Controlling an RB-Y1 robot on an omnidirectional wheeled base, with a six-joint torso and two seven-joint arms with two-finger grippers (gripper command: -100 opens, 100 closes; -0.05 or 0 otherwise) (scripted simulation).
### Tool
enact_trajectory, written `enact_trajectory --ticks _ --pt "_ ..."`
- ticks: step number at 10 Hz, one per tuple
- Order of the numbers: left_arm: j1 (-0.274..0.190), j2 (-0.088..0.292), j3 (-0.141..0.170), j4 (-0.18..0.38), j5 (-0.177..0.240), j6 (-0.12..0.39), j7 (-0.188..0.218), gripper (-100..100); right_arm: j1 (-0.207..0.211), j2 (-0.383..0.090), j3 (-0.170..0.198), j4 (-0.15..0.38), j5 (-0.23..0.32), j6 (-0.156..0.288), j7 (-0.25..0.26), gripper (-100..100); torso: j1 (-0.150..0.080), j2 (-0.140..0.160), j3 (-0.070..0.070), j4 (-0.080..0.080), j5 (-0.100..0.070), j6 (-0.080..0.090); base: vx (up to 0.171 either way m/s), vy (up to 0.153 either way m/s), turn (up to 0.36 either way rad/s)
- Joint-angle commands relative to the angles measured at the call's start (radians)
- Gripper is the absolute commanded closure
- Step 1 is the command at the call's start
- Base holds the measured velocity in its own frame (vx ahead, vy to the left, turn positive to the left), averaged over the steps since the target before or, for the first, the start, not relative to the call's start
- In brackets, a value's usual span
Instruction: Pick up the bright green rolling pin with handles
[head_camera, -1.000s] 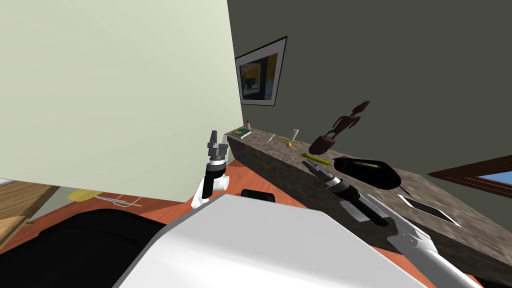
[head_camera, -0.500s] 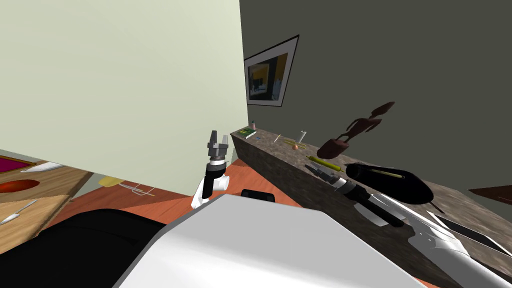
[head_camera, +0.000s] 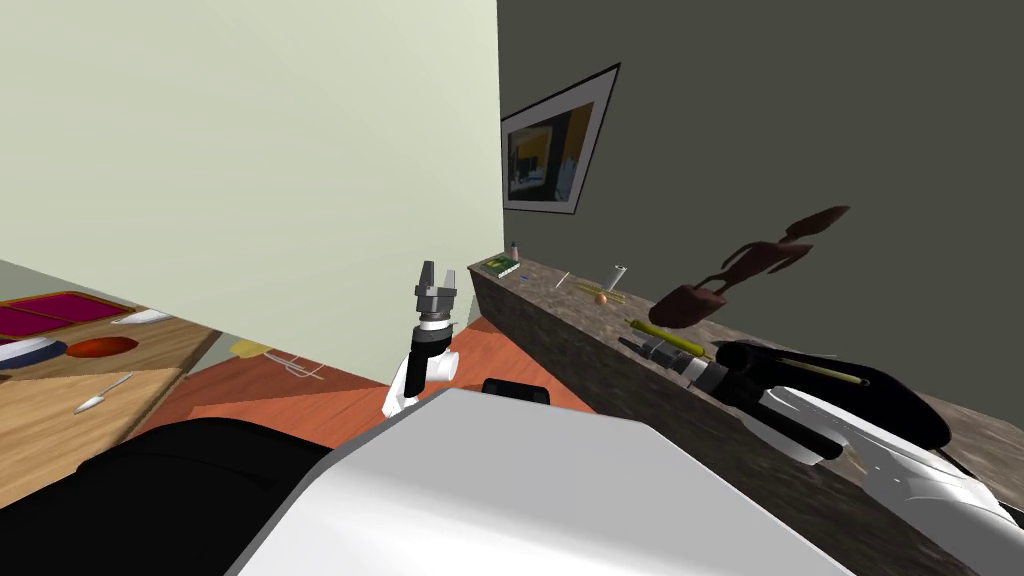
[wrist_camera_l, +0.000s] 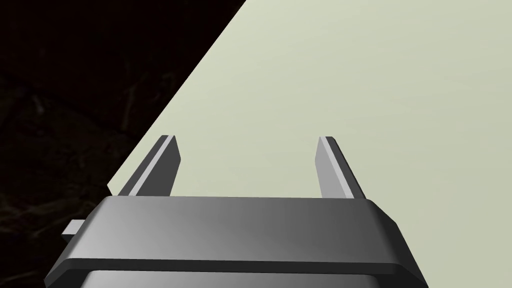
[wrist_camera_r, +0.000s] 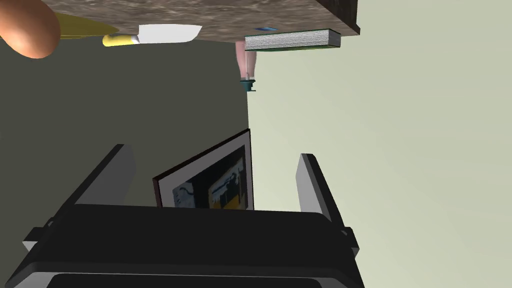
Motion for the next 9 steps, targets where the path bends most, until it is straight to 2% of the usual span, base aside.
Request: enact_trajectory --ticks 1,2,3,4,5,6,7,9 --pt "0.0 0.0 0.0 0.0 0.0 0.0 0.0 0 -0.004 -0.05 0.024 0.05 0.033 0.007 0.006 -100 0.0 0.0 0.0 0.0 0.0 0.0 0.048 0.026 0.126" --pt "0.0 0.0 0.0 0.0 0.0 0.0 0.0 0 -0.011 -0.089 0.047 0.084 0.063 0.01 0.011 -100 0.0 -0.001 0.0 0.0 0.0 -0.001 0.076 0.018 0.21" --pt "0.0 0.0 0.0 0.0 0.0 0.0 0.0 0 -0.011 -0.092 0.047 0.105 0.063 0.01 0.011 -100 0.0 -0.002 -0.001 -0.001 0.0 -0.001 0.058 0.004 0.097" --pt "0.0 0.0 0.0 0.0 0.0 0.0 0.0 0 -0.017 -0.128 0.072 0.15 0.094 0.013 0.017 -100 -0.001 -0.002 -0.001 0.0 0.0 0.0 0.06 0.004 0.128" --pt "0.0 0.0 0.0 0.0 0.0 0.0 0.0 0 -0.017 -0.128 0.072 0.153 0.094 0.013 0.017 -100 -0.001 -0.002 -0.001 0.0 0.0 0.0 0.05 -0.007 0.067" --pt "0.0 0.0 0.0 0.0 0.0 0.0 0.0 0 -0.024 -0.161 0.098 0.2 0.125 0.018 0.023 -100 -0.001 -0.001 -0.001 0.0 0.0 0.0 0.06 -0.01 0.114" --pt "0.0 0.0 0.0 0.0 0.0 0.0 0.0 0 -0.024 -0.161 0.098 0.2 0.125 0.018 0.023 -100 -0.001 -0.001 -0.001 0.0 0.0 0.0 0.052 -0.011 0.069" --pt "0.0 0.0 0.0 0.0 0.0 0.0 0.0 0 -0.037 -0.214 0.154 0.275 0.188 0.028 0.035 -100 -0.002 -0.002 -0.001 0.0 0.0 0.0 0.078 -0.02 0.152"
